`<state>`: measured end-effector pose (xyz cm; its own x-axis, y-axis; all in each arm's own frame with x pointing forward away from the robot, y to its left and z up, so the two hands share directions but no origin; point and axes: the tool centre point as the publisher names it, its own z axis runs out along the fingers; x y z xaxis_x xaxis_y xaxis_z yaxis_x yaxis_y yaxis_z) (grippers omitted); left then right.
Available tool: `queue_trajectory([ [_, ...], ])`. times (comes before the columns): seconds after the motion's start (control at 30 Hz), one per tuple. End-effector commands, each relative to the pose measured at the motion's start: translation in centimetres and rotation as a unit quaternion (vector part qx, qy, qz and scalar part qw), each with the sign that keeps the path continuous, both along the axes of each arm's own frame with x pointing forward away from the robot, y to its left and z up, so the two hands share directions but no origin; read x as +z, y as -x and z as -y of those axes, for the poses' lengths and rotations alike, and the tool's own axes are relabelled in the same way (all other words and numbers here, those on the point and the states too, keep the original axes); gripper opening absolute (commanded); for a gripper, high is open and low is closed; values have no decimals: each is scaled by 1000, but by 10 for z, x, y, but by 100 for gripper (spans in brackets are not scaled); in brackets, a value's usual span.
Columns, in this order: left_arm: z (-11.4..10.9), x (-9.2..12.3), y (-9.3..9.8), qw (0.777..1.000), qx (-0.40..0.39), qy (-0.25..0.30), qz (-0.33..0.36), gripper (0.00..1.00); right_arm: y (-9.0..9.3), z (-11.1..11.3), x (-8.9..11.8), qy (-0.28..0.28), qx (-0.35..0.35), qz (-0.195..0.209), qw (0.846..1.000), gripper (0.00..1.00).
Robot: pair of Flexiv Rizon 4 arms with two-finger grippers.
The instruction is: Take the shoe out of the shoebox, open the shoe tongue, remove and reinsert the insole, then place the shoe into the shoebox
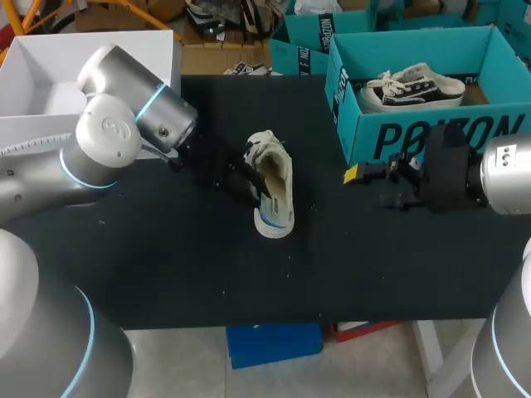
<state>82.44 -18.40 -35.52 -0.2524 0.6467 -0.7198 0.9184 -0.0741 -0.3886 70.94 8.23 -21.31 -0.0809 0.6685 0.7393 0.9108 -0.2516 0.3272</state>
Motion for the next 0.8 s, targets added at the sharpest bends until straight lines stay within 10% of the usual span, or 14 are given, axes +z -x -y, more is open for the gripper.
queue_trajectory([
  [0.03, 0, 0, 1, 1000, 0, -3, 2, 0, 0, 0, 0, 0, 0, 0, 1000, 100],
  [0.8, -3, -11, -24, 999, 24, -7, 24, 0, 0, 0, 0, 0, 0, 0, 1000, 100],
])
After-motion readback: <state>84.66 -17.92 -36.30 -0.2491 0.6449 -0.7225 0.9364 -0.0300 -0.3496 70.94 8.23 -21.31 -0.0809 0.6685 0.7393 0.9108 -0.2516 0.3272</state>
